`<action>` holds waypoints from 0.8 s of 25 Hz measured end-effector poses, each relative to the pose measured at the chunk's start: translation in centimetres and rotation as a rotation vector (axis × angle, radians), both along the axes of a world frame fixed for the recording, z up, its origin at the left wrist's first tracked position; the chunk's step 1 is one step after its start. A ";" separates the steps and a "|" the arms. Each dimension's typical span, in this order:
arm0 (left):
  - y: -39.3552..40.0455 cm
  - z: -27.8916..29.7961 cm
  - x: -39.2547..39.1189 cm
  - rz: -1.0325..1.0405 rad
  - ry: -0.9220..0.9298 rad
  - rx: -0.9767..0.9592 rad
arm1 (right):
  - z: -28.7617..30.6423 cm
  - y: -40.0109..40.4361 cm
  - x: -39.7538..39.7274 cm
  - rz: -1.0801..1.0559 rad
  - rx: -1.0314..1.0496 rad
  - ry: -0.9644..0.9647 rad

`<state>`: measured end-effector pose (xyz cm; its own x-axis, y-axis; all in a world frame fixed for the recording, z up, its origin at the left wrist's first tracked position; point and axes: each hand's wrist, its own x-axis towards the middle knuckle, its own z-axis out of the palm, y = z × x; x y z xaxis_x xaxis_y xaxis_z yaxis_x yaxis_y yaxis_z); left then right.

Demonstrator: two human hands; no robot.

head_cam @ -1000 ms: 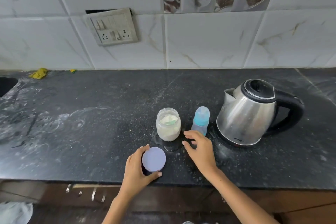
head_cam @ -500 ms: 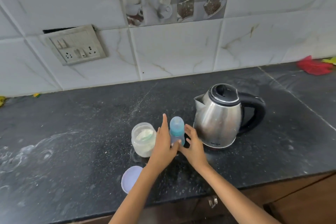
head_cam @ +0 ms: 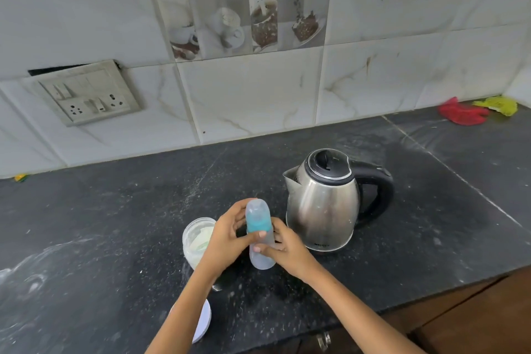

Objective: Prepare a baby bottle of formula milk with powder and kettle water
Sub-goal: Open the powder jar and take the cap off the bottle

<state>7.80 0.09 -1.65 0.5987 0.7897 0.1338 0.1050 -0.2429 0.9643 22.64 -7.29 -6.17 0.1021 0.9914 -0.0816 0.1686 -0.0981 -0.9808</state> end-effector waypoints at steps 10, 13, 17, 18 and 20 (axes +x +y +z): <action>-1.0 1.4 0.3 0.274 -0.037 0.120 | 1.3 -0.6 0.5 0.041 -0.039 0.189; -1.9 1.3 0.6 0.336 -0.031 0.149 | 1.7 -0.4 -0.3 -0.168 0.050 -0.105; -3.5 0.5 1.4 0.508 -0.002 0.183 | 1.0 0.0 -2.8 -0.418 0.151 -0.423; -3.7 0.5 1.4 0.537 0.003 0.200 | 0.7 0.1 -3.1 -0.446 0.147 -0.442; -3.8 0.8 1.1 0.573 0.009 0.249 | -0.1 0.5 -3.1 -0.474 0.104 -0.462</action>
